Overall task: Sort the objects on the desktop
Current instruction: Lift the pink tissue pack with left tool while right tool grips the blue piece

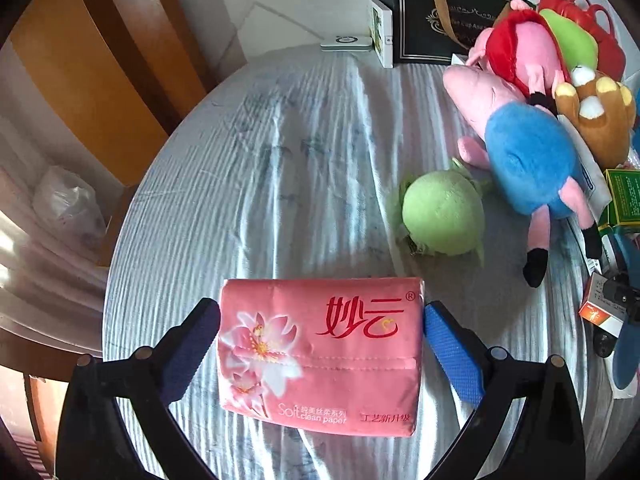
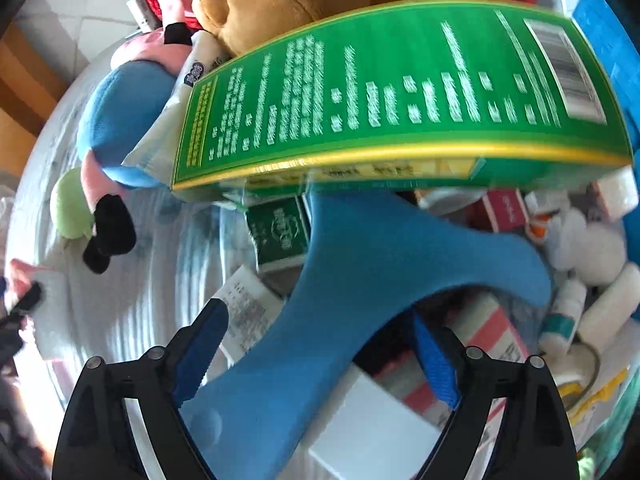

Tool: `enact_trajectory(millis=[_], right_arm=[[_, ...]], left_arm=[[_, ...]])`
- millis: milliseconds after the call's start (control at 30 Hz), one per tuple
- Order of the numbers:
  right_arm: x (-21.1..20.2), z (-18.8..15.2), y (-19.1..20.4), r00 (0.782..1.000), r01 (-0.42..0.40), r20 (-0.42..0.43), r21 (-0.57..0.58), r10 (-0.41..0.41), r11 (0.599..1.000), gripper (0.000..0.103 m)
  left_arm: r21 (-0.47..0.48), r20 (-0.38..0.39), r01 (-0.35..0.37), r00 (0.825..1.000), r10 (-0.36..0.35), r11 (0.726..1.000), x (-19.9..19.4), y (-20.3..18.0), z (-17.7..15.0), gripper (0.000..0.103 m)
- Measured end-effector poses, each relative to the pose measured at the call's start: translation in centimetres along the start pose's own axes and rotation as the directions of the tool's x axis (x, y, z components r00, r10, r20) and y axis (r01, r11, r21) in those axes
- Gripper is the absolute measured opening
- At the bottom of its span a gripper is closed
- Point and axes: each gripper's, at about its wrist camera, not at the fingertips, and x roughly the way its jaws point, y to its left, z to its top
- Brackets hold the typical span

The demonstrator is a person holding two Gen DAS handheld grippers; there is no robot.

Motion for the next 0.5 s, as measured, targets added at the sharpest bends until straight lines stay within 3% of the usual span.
enact_trajectory(millis=[67, 100, 133, 200, 300, 367, 400, 467, 500], right_arm=[[-0.1, 0.3, 0.0, 0.999, -0.032, 0.004, 0.007, 0.032, 0.999, 0.062], [-0.2, 0.4, 0.0, 0.999, -0.042, 0.003, 0.013, 0.042, 0.999, 0.058], [-0.1, 0.5, 0.1, 0.999, -0.037, 0.004, 0.024, 0.037, 0.999, 0.057], [0.0, 0.7, 0.0, 0.999, -0.046, 0.003, 0.030, 0.046, 0.999, 0.057], [0.8, 0.9, -0.3, 0.996, -0.083, -0.013, 0.050, 0.084, 0.995, 0.073], [1.0, 1.0, 0.1, 0.998, -0.063, -0.017, 0.034, 0.064, 0.997, 0.073], [0.2, 0.5, -0.8, 0.998, -0.058, -0.013, 0.028, 0.058, 0.998, 0.070], [-0.7, 0.2, -0.3, 0.999, -0.054, 0.011, 0.019, 0.054, 0.998, 0.046], [-1.2, 0.1, -0.2, 0.999, -0.037, 0.025, 0.010, 0.036, 0.999, 0.044]], left_arm=[[-0.018, -0.061, 0.068, 0.996, -0.069, 0.998, 1.5, 0.5, 0.0, 0.102], [-0.022, -0.100, 0.061, 0.993, -0.063, 0.998, 2.7, 0.5, -0.3, 0.102], [-0.003, -0.087, 0.012, 0.996, -0.012, 1.000, 3.1, 0.1, -0.6, 0.103], [0.034, -0.065, -0.041, 0.997, 0.043, 0.999, 3.3, -0.6, -1.0, 0.103], [0.034, -0.072, -0.050, 0.996, 0.052, 0.998, 3.3, -0.8, -0.9, 0.103], [-0.004, -0.064, -0.029, 0.998, 0.028, 1.000, 2.8, -0.1, -0.9, 0.102], [-0.027, -0.051, -0.006, 0.999, 0.004, 1.000, 2.1, 0.3, -1.0, 0.095], [-0.035, -0.013, 0.022, 1.000, -0.022, 0.999, 0.6, 0.6, -1.1, 0.079], [-0.029, 0.008, 0.025, 1.000, -0.025, 0.999, -0.1, 0.5, -1.1, 0.072]])
